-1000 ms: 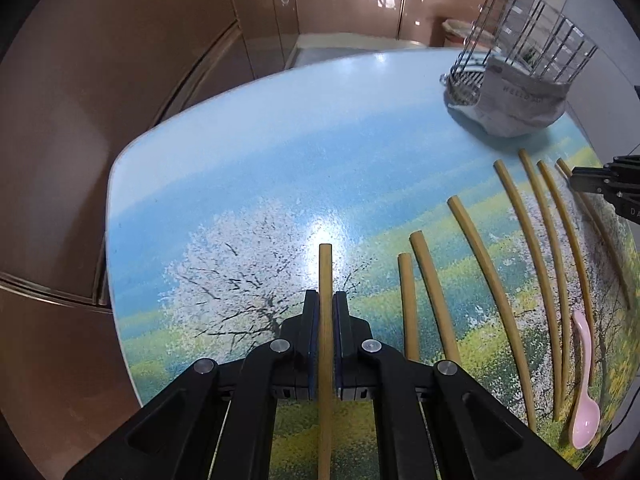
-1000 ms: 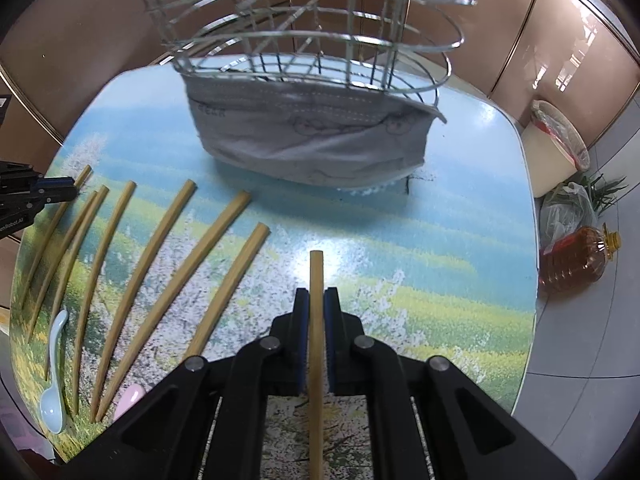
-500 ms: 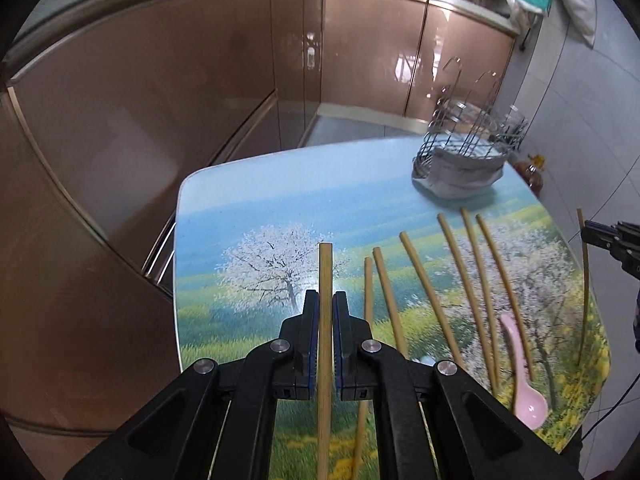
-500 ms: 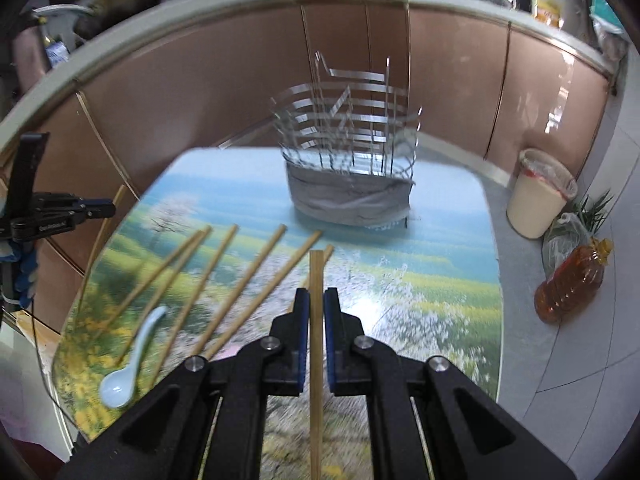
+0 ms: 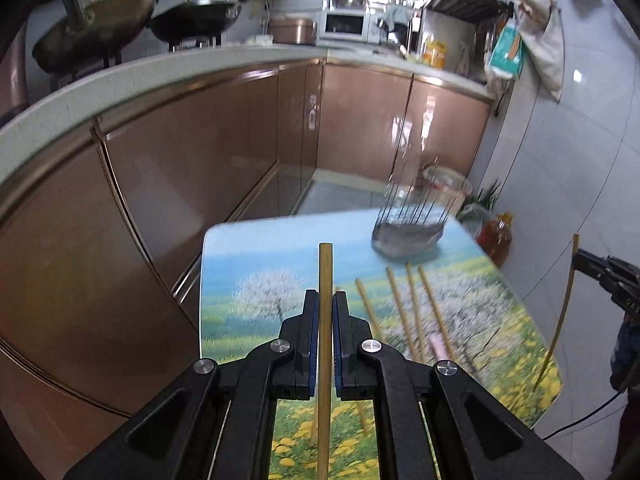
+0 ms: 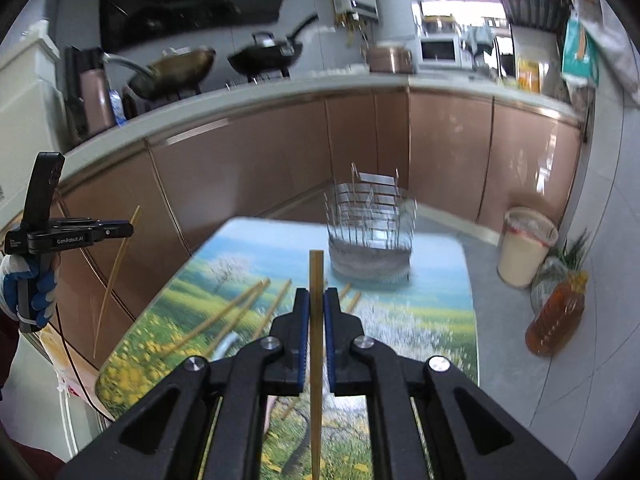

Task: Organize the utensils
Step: 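Lift the held chopsticks with both tools and carry them above the wire utensil holder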

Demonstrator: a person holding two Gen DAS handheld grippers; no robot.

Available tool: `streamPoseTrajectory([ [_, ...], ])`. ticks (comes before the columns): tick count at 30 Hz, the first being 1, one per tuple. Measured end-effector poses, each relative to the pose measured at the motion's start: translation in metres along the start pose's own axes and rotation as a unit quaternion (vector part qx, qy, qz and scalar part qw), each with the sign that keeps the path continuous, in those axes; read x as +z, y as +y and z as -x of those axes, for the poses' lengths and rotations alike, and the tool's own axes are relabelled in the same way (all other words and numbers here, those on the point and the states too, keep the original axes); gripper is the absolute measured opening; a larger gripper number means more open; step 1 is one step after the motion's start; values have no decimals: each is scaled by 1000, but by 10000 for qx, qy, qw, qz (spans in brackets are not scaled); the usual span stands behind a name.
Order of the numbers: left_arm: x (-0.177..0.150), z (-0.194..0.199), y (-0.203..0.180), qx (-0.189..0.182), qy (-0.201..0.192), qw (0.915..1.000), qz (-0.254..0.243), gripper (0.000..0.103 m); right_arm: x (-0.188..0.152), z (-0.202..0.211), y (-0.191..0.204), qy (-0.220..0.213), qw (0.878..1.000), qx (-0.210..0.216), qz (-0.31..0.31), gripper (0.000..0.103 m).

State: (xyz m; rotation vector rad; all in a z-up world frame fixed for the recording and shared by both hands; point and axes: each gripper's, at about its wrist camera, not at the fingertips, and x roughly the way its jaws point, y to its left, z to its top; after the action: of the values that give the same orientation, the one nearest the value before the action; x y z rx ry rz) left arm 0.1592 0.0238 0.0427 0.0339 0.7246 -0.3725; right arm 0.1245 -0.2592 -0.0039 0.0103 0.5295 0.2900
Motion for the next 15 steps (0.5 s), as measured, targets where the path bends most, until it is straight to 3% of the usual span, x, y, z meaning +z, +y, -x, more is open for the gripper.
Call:
streamPoseTrajectory([
  [7,50,21,-23,-441,-689,9964,231,6,56,15,8,-629,9978,101,175,6],
  [15,134,-10,-58,-920,-1730,9793,500,6,134,-6,-9,-1458,9889,172,226,6],
])
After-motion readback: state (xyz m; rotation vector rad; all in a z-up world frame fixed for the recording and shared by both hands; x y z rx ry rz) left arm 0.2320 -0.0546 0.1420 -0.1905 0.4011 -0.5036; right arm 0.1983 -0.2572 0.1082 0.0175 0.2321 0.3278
